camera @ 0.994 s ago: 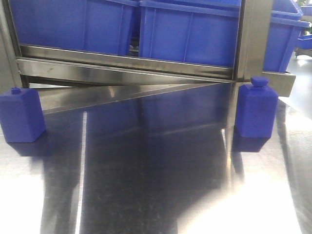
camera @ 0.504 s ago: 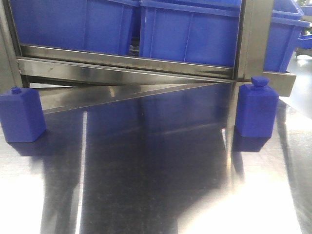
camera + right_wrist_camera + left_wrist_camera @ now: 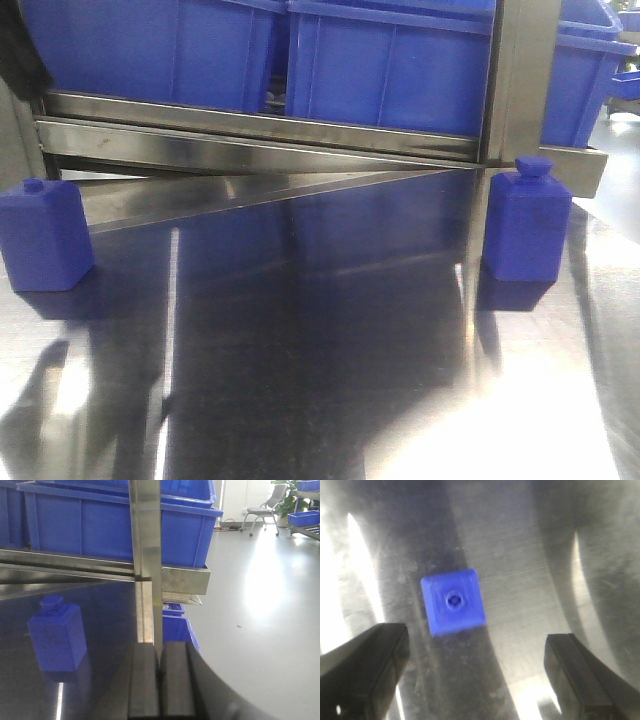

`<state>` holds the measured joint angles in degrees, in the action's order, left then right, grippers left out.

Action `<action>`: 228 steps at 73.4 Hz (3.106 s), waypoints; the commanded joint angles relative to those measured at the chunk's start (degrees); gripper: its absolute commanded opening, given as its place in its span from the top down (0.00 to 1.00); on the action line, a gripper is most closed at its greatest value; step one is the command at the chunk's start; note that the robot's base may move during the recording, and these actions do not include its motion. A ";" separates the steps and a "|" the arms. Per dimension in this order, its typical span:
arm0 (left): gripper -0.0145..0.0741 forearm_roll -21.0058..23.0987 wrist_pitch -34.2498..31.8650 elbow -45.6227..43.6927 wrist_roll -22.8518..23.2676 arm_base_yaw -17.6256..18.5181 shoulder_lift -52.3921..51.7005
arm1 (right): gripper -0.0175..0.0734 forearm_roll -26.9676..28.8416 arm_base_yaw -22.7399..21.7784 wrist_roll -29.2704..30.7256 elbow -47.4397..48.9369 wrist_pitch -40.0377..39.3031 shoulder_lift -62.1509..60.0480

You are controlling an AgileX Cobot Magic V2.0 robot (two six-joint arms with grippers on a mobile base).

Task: Pick and sort blue part to right shelf
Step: 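Close the left gripper on the blue block and lift it, then move the right gripper down to the blue block nearest it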

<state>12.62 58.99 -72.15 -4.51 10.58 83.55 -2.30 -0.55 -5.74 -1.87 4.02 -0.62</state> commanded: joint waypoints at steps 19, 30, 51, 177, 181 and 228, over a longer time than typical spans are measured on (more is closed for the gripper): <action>0.14 -1.37 0.35 -5.64 5.16 0.61 10.03 | 0.77 -0.09 -0.18 0.48 1.33 -5.22 -1.18; 0.14 -1.01 0.35 -5.64 5.27 0.61 13.70 | 0.77 -0.09 -0.18 0.48 1.33 -5.22 -1.18; 0.18 -0.87 -0.06 -5.64 5.27 0.61 17.07 | 0.77 -0.09 -0.18 0.48 1.33 -5.22 -1.18; 0.53 -2.32 -40.02 36.55 1.83 0.61 -60.66 | 0.70 0.62 5.96 -1.52 24.39 5.24 15.33; 0.53 -2.32 -40.25 37.25 1.83 0.61 -61.50 | 0.63 0.62 8.22 -1.52 26.93 6.24 18.45; 0.53 -2.32 -40.61 37.36 1.83 0.61 -61.90 | 0.13 0.57 22.91 -2.45 67.14 44.14 62.52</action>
<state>9.96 23.87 -33.26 -2.41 10.78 21.42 -1.48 23.90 -7.50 56.74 44.15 57.03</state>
